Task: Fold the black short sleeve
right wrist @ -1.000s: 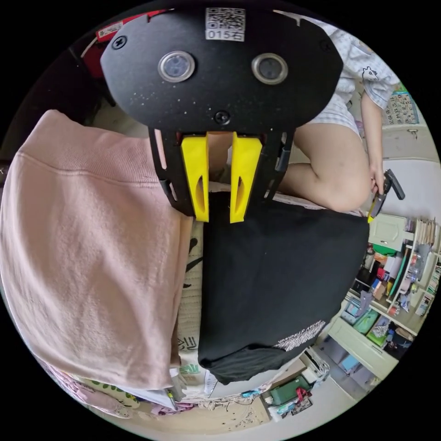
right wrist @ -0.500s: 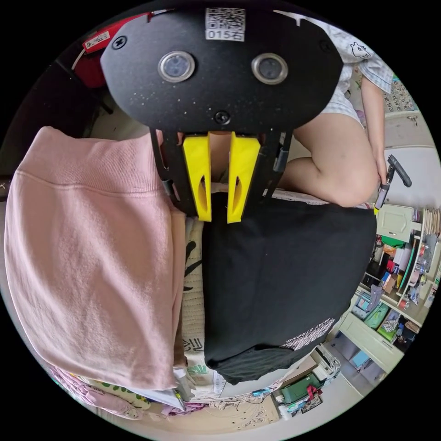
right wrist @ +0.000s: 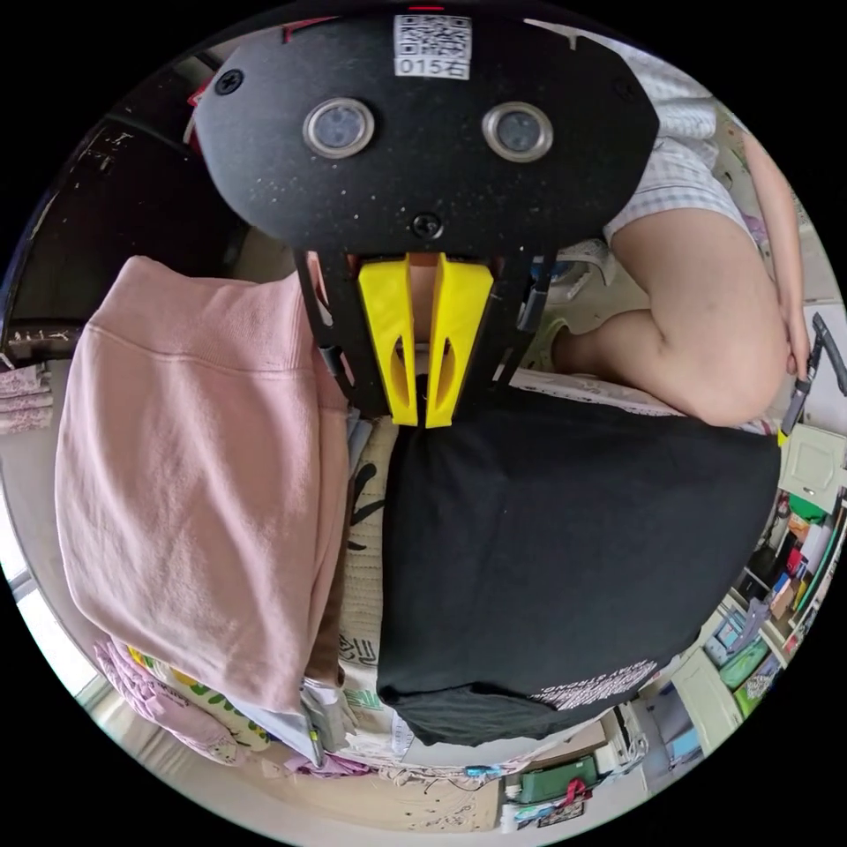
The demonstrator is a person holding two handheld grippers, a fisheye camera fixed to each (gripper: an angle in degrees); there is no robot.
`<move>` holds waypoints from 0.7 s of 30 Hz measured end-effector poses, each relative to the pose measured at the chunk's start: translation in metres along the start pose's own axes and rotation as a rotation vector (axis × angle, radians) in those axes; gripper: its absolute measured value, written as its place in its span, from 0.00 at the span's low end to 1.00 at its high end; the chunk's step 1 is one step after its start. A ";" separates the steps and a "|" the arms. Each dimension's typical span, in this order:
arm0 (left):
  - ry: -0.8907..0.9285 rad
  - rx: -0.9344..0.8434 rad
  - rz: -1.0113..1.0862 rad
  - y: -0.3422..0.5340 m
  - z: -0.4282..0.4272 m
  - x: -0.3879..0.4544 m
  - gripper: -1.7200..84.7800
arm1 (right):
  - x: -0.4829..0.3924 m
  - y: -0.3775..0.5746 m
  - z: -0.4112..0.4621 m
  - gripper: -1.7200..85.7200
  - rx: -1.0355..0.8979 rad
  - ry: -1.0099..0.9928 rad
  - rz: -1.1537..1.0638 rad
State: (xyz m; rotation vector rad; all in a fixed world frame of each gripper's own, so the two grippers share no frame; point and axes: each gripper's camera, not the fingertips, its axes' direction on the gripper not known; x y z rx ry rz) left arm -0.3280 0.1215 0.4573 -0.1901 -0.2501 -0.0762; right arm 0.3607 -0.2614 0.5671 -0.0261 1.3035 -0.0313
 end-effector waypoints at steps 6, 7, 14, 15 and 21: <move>-0.173 0.015 0.163 0.027 0.008 0.035 0.06 | 0.002 -0.002 0.039 0.04 -0.007 0.014 -0.007; -0.161 0.029 0.144 0.034 0.008 0.034 0.06 | 0.006 -0.002 0.047 0.04 -0.010 -0.003 0.000; -0.184 0.042 0.173 0.066 0.008 0.037 0.08 | 0.041 0.012 0.083 0.04 0.040 -0.167 0.103; -0.207 0.057 0.167 0.074 0.006 0.037 0.10 | 0.050 0.020 0.085 0.03 0.083 -0.200 0.135; -0.323 0.387 0.116 0.135 -0.040 0.034 0.13 | 0.100 0.135 0.050 0.02 0.641 -0.510 0.276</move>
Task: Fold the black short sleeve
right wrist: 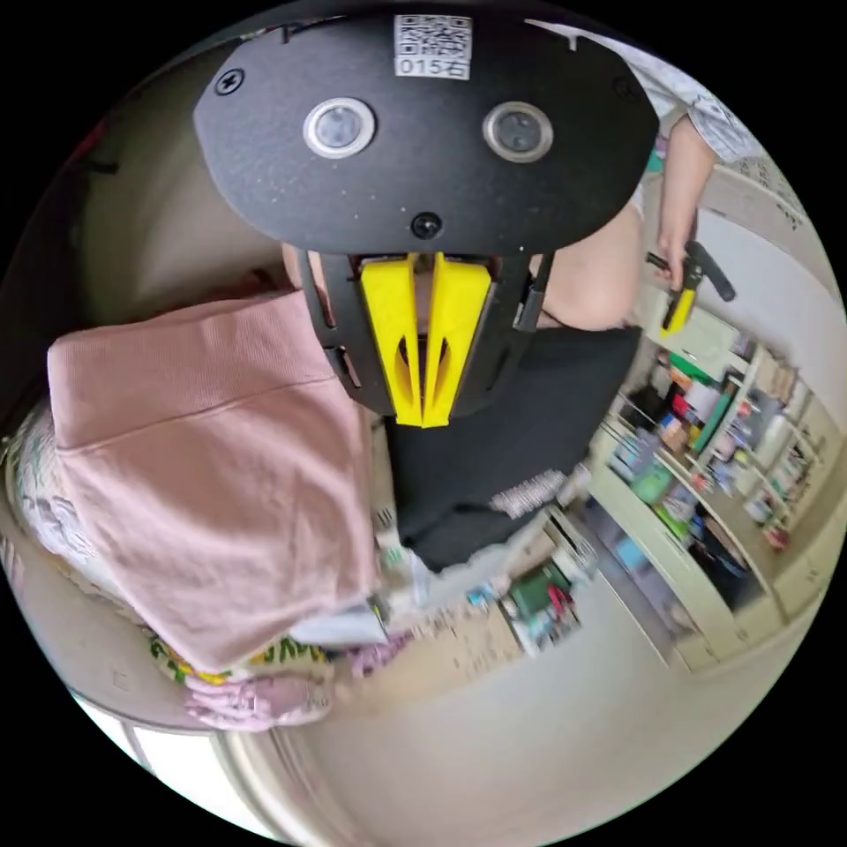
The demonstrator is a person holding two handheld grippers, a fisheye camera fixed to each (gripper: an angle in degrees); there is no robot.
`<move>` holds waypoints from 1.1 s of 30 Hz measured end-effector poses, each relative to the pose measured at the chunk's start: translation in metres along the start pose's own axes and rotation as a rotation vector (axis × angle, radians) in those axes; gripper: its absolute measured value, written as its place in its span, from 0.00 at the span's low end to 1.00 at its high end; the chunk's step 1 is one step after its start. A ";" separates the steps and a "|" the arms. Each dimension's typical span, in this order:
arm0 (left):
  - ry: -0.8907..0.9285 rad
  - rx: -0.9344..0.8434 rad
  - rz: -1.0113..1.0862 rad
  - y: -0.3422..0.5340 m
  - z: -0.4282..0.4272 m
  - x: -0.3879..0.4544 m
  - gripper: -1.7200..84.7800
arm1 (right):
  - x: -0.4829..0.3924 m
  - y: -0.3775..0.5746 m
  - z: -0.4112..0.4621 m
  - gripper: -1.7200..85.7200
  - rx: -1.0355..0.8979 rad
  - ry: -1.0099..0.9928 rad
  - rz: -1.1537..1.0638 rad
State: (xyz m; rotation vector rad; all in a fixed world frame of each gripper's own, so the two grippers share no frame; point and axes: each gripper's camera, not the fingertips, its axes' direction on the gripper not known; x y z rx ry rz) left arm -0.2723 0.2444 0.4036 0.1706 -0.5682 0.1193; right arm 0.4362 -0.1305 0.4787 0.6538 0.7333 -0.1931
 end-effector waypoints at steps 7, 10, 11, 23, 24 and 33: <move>0.346 0.357 -0.201 0.010 -0.104 -0.047 0.22 | -0.041 0.122 -0.103 0.19 0.713 -0.010 -0.430; 0.442 0.508 -0.188 0.013 -0.144 -0.046 0.29 | -0.069 0.163 -0.109 0.30 0.905 0.103 -0.610; 0.453 0.531 -0.179 0.014 -0.151 -0.044 0.30 | -0.072 0.172 -0.110 0.31 0.962 0.110 -0.634; 0.562 0.710 -0.056 0.050 -0.231 -0.036 0.41 | -0.078 0.241 -0.109 0.46 0.977 -0.108 -0.777; 0.572 0.721 -0.054 0.054 -0.236 -0.039 0.41 | -0.078 0.245 -0.106 0.46 0.956 -0.126 -0.799; 0.676 0.732 -0.011 0.076 -0.249 -0.047 0.44 | -0.078 0.274 -0.085 0.48 0.885 -0.222 -0.888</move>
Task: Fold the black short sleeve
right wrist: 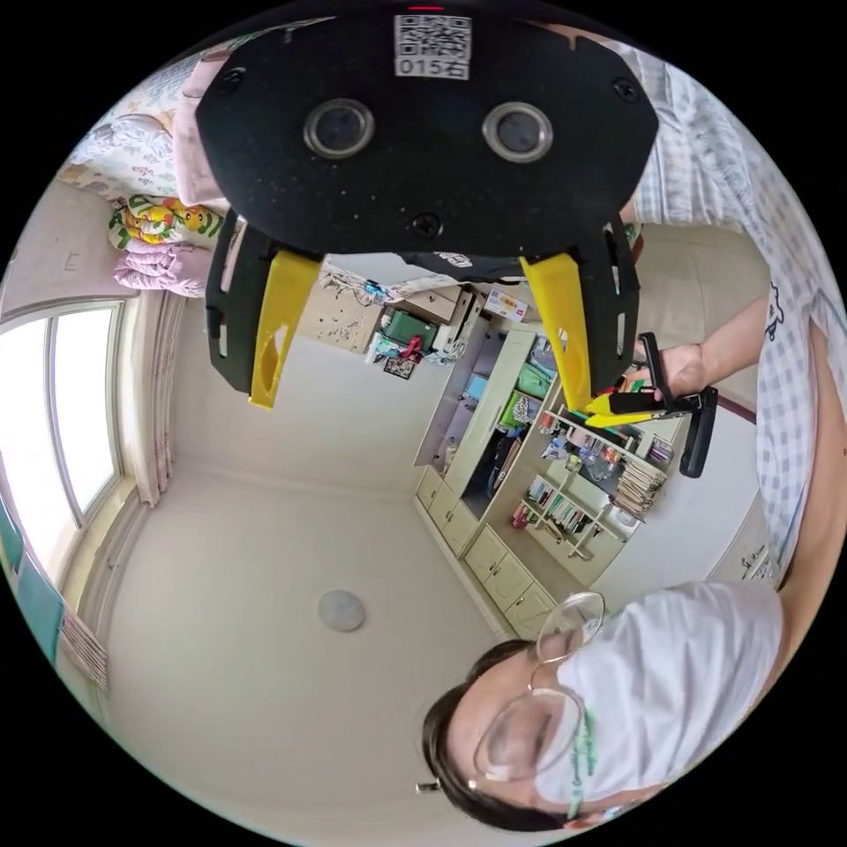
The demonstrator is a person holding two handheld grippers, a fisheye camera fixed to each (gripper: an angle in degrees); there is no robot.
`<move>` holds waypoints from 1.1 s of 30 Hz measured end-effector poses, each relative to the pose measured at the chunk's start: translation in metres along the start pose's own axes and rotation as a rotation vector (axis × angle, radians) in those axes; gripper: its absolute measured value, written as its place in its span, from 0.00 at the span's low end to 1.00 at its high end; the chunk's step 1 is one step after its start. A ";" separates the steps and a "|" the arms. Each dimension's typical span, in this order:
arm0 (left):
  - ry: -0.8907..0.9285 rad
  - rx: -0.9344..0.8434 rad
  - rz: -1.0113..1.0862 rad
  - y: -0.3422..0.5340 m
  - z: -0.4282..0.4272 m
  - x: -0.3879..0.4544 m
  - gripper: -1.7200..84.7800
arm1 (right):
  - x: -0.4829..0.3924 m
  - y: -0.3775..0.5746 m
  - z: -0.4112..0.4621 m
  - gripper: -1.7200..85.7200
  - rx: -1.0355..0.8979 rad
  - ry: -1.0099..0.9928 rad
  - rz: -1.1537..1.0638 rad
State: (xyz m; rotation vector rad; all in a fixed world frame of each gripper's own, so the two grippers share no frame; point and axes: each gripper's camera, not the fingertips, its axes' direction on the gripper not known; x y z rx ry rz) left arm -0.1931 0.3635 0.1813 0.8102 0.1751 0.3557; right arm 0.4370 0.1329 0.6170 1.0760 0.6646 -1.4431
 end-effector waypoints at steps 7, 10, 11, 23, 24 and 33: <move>0.113 -0.036 -0.026 0.011 0.016 -0.010 0.44 | -0.009 0.030 -0.009 0.48 -0.058 0.033 0.056; 0.170 -0.045 -0.017 0.008 0.030 -0.011 0.44 | -0.013 0.034 -0.015 0.48 -0.057 0.071 0.065; 0.178 -0.047 -0.010 0.007 0.033 -0.010 0.44 | -0.014 0.034 -0.016 0.48 -0.055 0.078 0.066; 0.329 -0.021 -0.068 -0.011 0.059 -0.013 0.43 | -0.013 0.025 -0.039 0.46 -0.037 0.170 0.138; 0.341 -0.011 -0.067 -0.015 0.060 -0.011 0.43 | -0.009 0.022 -0.044 0.46 -0.026 0.170 0.156; 0.293 0.045 -0.054 -0.051 0.048 -0.011 0.43 | -0.006 -0.018 -0.063 0.46 0.027 0.149 0.096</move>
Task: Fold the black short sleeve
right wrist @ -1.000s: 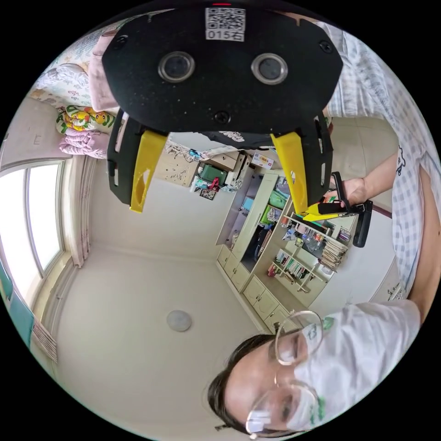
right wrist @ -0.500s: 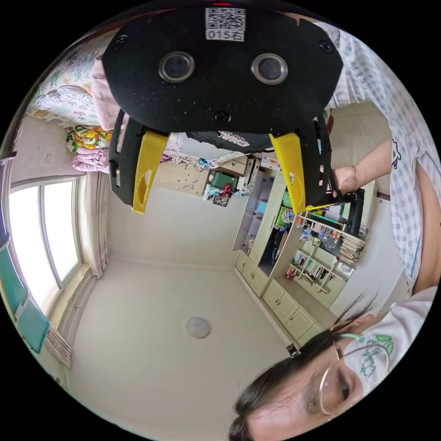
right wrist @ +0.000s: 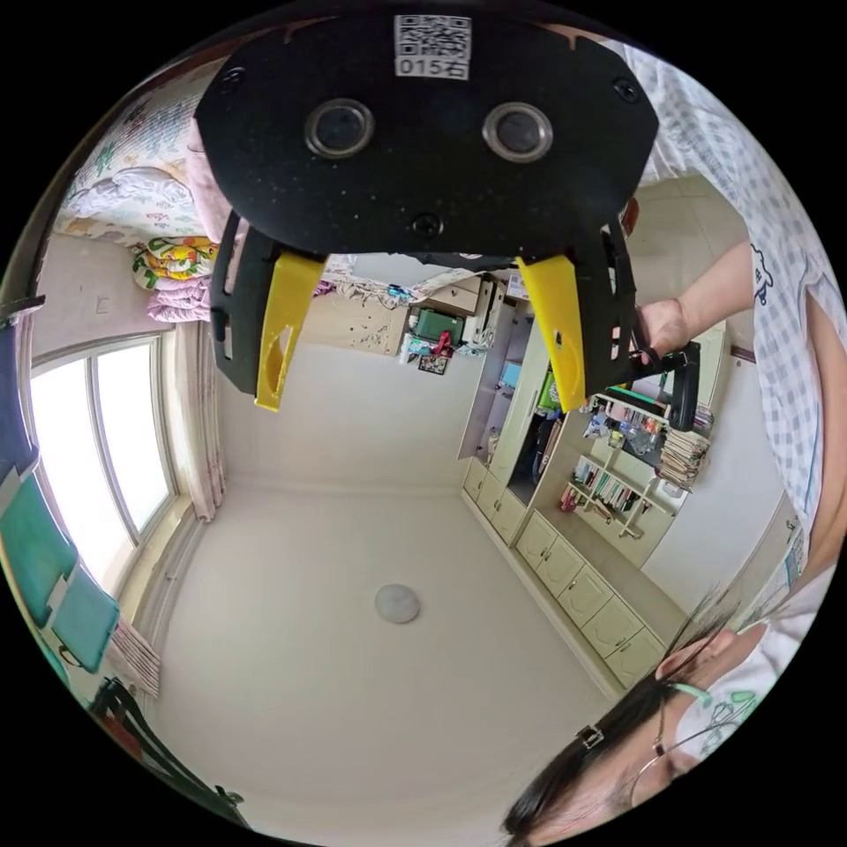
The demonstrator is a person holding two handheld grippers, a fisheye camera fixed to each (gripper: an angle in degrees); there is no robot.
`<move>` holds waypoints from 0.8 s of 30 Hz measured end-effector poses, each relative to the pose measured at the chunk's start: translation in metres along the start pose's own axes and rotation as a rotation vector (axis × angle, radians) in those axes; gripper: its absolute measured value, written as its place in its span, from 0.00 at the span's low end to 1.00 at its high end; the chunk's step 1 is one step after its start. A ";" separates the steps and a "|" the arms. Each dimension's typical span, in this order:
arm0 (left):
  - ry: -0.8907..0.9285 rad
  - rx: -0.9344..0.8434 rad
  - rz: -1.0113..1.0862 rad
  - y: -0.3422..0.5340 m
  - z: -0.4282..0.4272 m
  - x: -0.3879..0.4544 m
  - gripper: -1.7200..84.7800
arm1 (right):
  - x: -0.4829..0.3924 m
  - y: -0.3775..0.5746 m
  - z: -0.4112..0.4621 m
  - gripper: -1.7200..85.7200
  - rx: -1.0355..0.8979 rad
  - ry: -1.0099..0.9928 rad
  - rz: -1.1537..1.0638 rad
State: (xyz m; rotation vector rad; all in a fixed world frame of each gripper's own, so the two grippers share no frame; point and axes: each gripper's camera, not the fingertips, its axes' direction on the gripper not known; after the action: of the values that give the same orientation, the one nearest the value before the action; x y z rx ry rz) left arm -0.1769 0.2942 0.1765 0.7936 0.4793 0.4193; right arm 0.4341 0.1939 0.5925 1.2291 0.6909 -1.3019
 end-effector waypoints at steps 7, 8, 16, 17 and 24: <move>-0.097 0.010 0.007 -0.027 -0.012 -0.016 0.43 | 0.011 -0.023 0.005 0.47 0.001 -0.113 0.024; -0.107 0.010 0.005 -0.029 -0.013 -0.018 0.43 | 0.011 -0.025 0.006 0.47 -0.001 -0.119 0.026; -0.278 0.035 -0.065 -0.054 -0.033 -0.073 0.34 | 0.013 -0.062 0.048 0.45 -0.024 -0.204 0.021; -0.303 0.042 -0.071 -0.055 -0.035 -0.079 0.33 | 0.014 -0.065 0.054 0.44 -0.025 -0.211 0.022; -0.495 0.022 -0.188 -0.060 -0.040 -0.169 0.21 | 0.014 -0.074 0.153 0.36 -0.103 -0.415 0.134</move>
State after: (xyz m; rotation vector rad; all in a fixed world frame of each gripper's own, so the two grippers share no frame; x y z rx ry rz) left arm -0.3262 0.1903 0.1484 0.8315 0.0933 0.0353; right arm 0.3291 0.0591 0.6014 0.8681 0.3651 -1.3363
